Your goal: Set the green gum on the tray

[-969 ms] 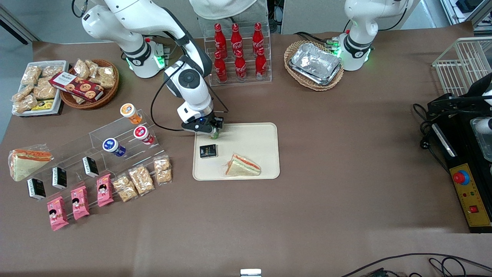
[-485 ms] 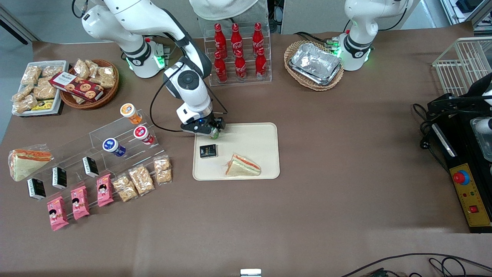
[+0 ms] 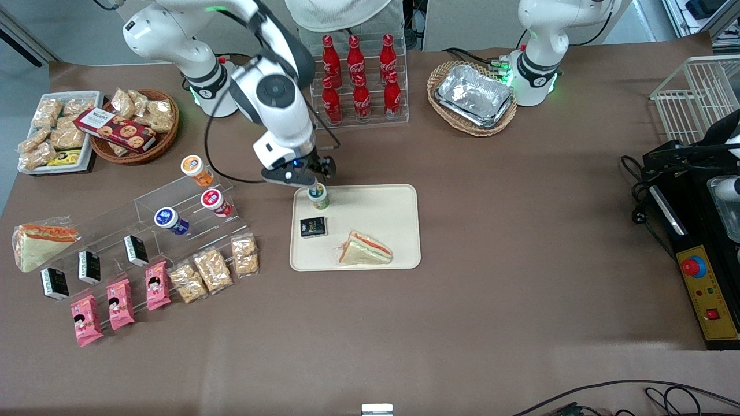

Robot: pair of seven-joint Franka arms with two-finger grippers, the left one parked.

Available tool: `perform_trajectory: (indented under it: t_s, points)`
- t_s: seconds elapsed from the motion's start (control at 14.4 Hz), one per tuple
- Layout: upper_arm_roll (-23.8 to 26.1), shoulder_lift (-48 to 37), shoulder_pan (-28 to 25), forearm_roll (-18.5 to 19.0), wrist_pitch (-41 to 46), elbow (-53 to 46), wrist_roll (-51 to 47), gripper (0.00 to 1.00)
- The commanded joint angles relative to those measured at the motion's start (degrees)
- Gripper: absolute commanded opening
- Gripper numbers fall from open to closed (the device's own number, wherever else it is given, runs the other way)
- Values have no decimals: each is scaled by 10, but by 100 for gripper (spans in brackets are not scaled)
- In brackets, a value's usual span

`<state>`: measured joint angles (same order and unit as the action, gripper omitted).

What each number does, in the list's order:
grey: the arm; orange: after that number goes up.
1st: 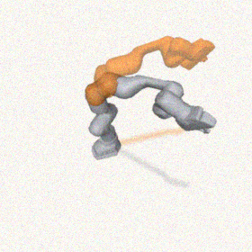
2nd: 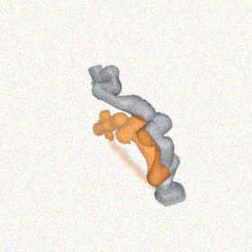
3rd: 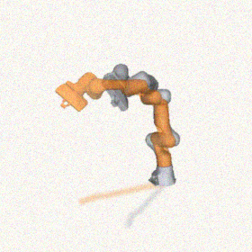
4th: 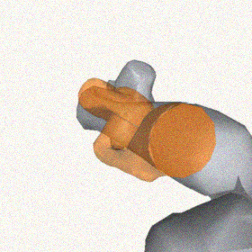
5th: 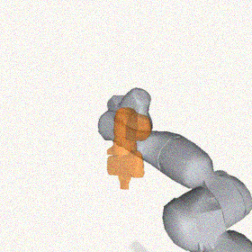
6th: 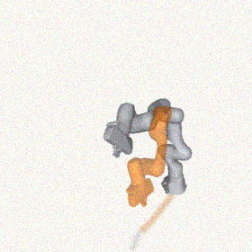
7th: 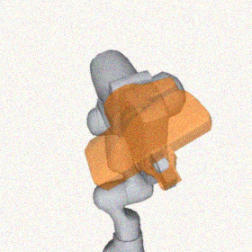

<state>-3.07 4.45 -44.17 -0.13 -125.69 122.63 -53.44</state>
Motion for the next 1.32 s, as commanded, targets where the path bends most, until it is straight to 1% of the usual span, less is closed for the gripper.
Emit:
perform_trajectory:
  t_s: [0.0,0.21,0.28,0.42,0.62,0.76,0.9,1.04,1.11,1.25]
  points:
    - [3,-20,2,1,189,-149,39,100]
    - [-2,-20,4,1,300,-265,85,100]
    - [-7,-22,6,1,320,-286,102,100]
    - [-20,-43,41,1,342,-295,165,100]
    - [-15,-68,140,1,353,-289,308,100]
    - [-15,-81,191,1,361,-289,385,100]
    - [-14,-87,241,1,365,-290,475,100]
    - [-12,-84,310,0,363,-290,563,100]
    - [-7,-81,344,-6,362,-292,600,100]
    - [11,-74,412,-34,362,-295,617,100]
